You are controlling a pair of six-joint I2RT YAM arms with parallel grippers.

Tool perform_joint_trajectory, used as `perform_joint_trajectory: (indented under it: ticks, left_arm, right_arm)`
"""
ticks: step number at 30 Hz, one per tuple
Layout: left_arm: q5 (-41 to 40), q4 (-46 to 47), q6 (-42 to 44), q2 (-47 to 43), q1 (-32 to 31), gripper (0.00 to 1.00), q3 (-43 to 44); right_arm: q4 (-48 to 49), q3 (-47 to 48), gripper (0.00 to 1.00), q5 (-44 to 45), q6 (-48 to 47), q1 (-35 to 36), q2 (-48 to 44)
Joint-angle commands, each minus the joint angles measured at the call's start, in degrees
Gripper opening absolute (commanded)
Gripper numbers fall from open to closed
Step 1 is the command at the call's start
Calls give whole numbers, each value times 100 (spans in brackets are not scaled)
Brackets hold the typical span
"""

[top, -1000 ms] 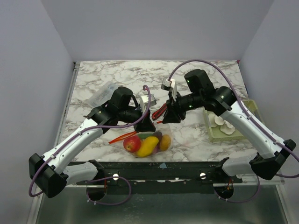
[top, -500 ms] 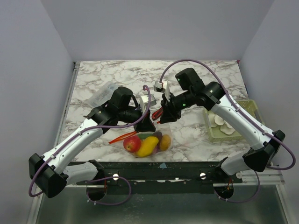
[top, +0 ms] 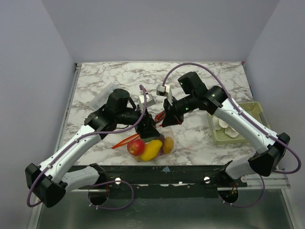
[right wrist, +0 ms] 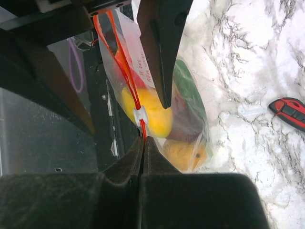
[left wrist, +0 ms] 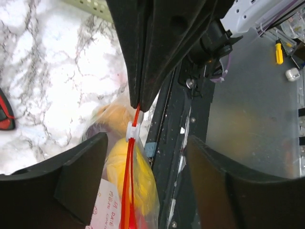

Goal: Place the food in the zip-top bag and seal the zipper
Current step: Zip the zipper food storage bag at the center of the board.

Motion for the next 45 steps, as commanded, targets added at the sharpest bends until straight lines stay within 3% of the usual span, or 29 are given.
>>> perform_joint_trajectory:
  ticks: [1,6,11,15,19,25,32,37,45]
  left_arm:
    - [134,504,-230,-158,18,72,-25]
    - [26,529,-340,-30,17,65,112]
    - [-139,545,-432,60,15,40,197]
    - [-366,647,-584,60,17,29,197]
    - [-464,642,-689,126,19,25,265]
    - [-813,507,-688,-37,15,3,195]
    - [-1543,-184,-491,-374,28,0,110]
    - [-1785,-568,-410,-674,42,0,-21]
    - [-2365,-1205,-600,-949,51,2,-121]
  right_arm:
    - [250,-89,0,0,91,43,-230]
    - [254,-81,0,-8,130,43,-302]
    - [281,-126,0,-16,167,39,-342]
    - [291,-153,0,6,243,44,-328]
    - [346,-156,0,100,341,40,-337]
    - [643,-318,0,668,931,39,-418]
    - [1848,-1419,0,3140,2385,41,-1112]
    - [2016,-1981,0,4991,2908,43,-1420]
    - [1819,-2209,0,6721,3442,34,-1810]
